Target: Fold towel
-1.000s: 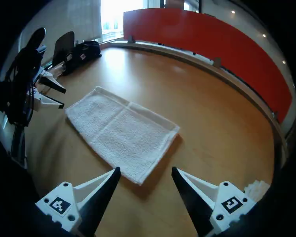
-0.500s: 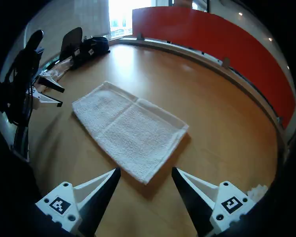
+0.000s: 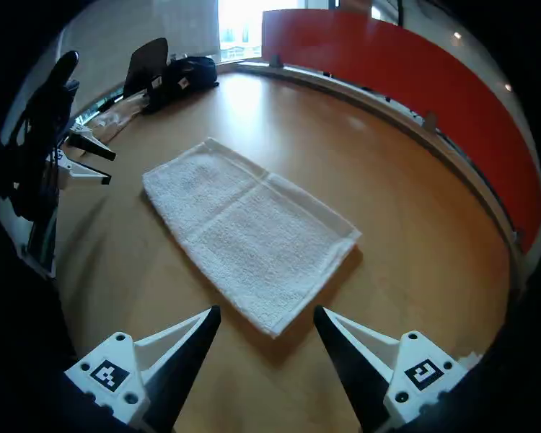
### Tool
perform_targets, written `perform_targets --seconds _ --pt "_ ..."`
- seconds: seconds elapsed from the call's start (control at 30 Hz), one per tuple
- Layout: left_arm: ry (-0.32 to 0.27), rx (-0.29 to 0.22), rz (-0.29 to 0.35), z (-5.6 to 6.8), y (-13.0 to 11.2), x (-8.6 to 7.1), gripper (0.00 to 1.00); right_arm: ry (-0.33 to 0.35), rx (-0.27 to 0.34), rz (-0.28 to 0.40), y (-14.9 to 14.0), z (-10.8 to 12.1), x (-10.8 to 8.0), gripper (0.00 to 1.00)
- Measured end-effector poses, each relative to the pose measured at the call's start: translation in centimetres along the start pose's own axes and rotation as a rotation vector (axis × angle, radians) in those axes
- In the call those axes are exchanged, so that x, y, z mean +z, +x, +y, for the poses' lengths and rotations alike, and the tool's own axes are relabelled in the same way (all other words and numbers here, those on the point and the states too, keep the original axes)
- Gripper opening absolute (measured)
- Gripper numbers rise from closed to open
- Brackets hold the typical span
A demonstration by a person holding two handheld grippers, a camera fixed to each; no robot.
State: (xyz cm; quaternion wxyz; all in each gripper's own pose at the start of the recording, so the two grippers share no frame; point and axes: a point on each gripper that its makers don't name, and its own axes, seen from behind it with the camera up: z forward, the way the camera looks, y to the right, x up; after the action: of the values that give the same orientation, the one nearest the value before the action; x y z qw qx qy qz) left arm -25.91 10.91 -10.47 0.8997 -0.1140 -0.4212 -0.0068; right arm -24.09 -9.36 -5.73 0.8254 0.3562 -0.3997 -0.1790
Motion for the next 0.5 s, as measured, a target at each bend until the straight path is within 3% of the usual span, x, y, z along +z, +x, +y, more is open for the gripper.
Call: perform_targets --seconds 0.3,0.5 --pt "0.019 -0.030 0.020 -0.4 -0.9 -1.1 0.98 0.023 -0.024 -0.029 -0.7 0.0 0.1 0.96" --pt "0.026 -0.046 0.025 -0.6 -1.8 -1.8 0.98 0.049 -0.041 -0.064 -1.6 -0.2 0.0 0.79"
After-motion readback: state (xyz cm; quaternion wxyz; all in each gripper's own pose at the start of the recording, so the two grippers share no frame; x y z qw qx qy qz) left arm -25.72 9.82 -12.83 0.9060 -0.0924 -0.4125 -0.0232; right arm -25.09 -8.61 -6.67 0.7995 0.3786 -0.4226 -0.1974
